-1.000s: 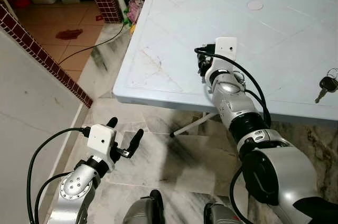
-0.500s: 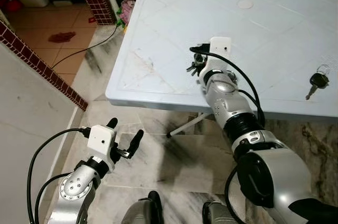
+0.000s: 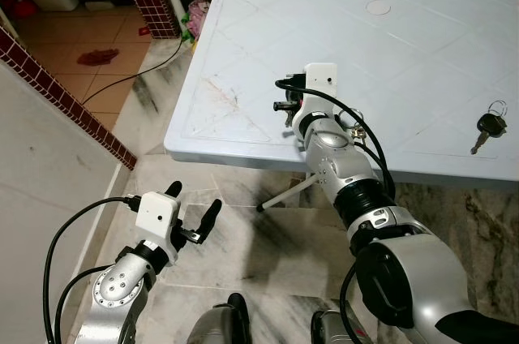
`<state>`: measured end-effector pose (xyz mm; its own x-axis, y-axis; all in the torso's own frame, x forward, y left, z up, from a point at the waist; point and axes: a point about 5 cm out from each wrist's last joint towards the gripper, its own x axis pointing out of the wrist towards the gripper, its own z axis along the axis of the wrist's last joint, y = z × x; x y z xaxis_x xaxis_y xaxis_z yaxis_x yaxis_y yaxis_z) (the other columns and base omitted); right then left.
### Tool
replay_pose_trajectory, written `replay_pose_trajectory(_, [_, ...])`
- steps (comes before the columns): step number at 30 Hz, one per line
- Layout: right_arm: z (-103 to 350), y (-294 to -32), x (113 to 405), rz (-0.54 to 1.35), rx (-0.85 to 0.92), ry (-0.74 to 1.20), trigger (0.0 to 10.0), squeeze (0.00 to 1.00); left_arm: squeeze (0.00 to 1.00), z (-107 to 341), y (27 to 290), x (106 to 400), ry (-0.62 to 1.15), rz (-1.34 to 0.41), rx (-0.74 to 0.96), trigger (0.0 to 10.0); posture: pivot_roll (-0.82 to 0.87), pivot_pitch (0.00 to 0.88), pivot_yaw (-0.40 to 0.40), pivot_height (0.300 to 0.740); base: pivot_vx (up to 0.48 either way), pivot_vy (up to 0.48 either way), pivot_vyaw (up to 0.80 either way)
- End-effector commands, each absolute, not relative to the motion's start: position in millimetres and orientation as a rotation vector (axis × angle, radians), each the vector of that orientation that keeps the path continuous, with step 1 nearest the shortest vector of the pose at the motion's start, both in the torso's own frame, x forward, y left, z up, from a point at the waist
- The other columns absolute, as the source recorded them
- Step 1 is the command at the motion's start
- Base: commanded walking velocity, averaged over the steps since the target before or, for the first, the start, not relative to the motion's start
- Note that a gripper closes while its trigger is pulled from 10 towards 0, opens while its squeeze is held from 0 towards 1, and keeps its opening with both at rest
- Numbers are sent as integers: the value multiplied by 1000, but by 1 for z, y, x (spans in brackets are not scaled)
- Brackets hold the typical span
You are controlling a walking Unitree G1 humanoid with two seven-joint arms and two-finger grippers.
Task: Hang keys on a hook
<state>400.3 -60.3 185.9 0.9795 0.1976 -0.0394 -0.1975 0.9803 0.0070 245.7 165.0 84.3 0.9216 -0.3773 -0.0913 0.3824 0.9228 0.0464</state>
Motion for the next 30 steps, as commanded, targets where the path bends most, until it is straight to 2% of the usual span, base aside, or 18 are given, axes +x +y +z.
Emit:
replay_pose_trajectory(1, [161,-56,392,211,-63,105,0,0,0,79,170,243,111,-375,75,10000,44,253,133,740,0,0,0])
replay_pose_trajectory(3, [170,-56,391,213,-113,17,0,0,0,79,170,244,106,-368,72,10000,42,253,131,740,0,0,0])
replay_pose_trajectory(13, [175,-62,384,186,-175,-101,0,0,0,79,167,247,101,-362,67,10000,26,250,129,740,0,0,0])
replay_pose_trajectory(22, [214,-60,375,161,-197,-370,0,0,0,80,166,254,90,-361,68,10000,18,236,135,740,0,0,0])
replay_pose_trajectory(30, [219,-59,371,171,-210,-400,0,0,0,80,166,258,82,-359,70,10000,14,222,135,740,0,0,0])
